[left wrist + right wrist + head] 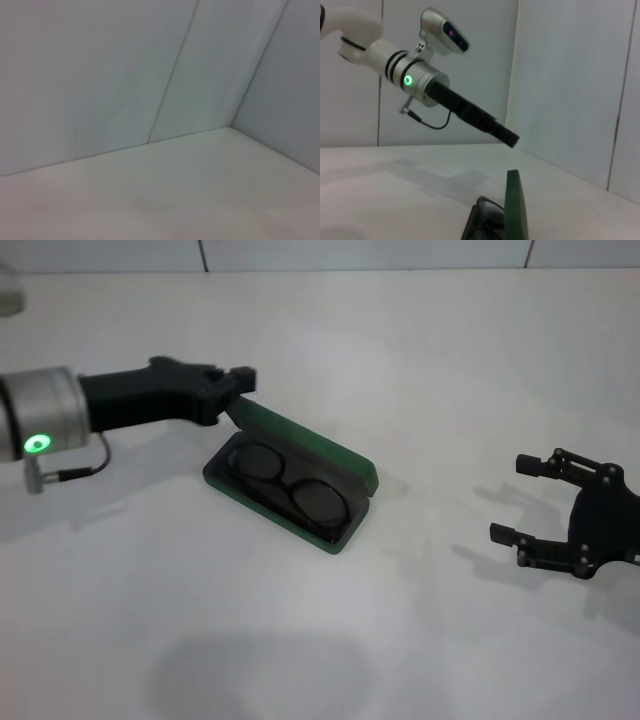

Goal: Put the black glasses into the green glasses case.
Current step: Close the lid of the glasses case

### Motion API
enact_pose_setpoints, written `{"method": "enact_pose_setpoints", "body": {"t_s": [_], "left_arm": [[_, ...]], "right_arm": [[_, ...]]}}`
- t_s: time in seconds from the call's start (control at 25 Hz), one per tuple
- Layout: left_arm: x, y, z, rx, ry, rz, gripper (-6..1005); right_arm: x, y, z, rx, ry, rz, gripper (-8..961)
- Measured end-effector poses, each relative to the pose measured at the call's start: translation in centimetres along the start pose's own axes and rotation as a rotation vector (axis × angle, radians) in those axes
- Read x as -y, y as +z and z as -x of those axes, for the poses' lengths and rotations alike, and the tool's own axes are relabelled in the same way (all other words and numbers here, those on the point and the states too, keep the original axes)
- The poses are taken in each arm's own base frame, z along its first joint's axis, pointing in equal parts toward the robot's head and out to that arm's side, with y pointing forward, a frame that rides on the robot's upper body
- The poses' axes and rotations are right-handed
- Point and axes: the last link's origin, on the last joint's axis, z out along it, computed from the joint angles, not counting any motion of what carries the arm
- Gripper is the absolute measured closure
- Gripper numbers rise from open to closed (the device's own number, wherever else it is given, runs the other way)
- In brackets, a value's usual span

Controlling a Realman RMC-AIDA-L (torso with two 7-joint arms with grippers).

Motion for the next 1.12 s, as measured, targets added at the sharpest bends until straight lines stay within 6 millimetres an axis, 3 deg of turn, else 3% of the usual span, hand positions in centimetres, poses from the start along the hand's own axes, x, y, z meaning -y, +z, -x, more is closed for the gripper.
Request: {"method": "enact_pose_setpoints", "body": {"t_s": [0.24,0.44,0.8,1.12], "left_arm": [[-0.4,3.8,-1.7,0.051,0.025,-0.107,863],[-1.9,5.3,-2.0,0.051,0.071,-0.191,862],[-4.6,6.4,1.0,0.087,0.082,-0.264,860],[-5.1,6.8,1.1,0.083,0.095,-0.258,859]], "right_arm": [[0.2,-0.1,-0.3,-0.017,0.002,-0.021,137],[0.2,-0.3,-0.4,-0.021,0.005,-0.028,137],[0.5,-0.7,-0.6,-0.029,0.007,-0.055,137],[0.7,-0.6,-0.7,-0.039,0.005,-0.063,136]]}}
